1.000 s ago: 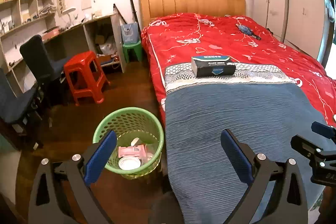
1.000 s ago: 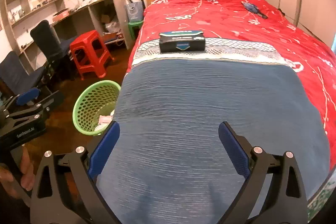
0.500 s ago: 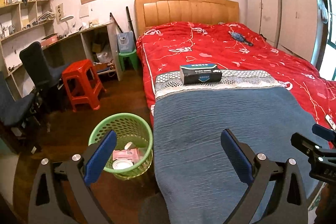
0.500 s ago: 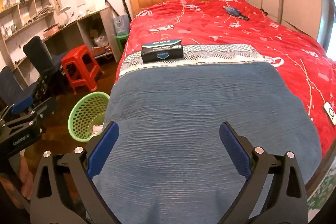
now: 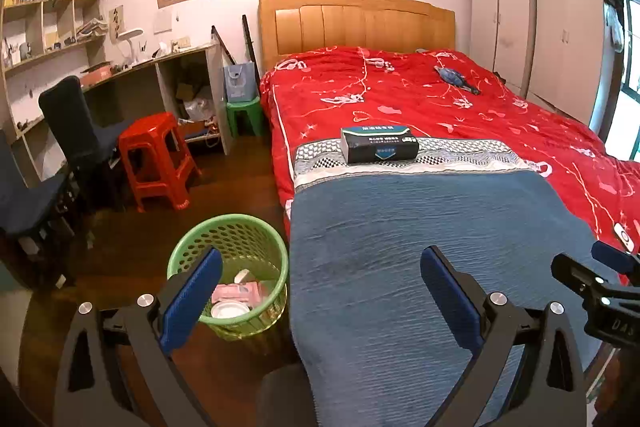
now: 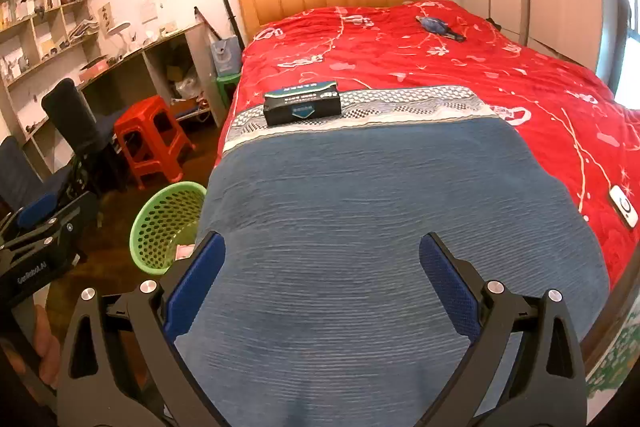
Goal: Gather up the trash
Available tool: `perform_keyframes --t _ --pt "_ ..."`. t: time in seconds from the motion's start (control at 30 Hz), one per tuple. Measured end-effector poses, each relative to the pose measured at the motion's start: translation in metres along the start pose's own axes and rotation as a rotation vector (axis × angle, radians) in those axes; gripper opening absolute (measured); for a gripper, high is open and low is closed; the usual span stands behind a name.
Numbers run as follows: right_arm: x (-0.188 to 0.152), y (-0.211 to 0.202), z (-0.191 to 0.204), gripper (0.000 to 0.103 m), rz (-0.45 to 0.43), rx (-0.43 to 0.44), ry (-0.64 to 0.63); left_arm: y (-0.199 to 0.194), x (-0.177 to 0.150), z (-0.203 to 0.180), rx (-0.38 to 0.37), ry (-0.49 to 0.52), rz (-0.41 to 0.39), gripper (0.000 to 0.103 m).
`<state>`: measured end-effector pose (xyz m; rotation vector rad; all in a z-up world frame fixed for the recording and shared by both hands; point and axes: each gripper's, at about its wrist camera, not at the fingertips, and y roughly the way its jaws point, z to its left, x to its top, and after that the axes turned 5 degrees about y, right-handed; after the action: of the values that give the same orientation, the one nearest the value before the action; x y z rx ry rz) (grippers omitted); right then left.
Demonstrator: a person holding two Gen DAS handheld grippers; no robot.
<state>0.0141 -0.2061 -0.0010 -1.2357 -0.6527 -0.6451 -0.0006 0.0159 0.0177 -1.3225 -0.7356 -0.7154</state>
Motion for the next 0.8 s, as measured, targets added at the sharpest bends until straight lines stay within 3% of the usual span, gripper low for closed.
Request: perform_keyframes --t 0.8 --pt "-0.0028 -0.0032 0.0058 0.097 -0.009 -0.023 -0.038 0.0057 -0.0048 -0.001 -0.013 -0.025 0.023 0.096"
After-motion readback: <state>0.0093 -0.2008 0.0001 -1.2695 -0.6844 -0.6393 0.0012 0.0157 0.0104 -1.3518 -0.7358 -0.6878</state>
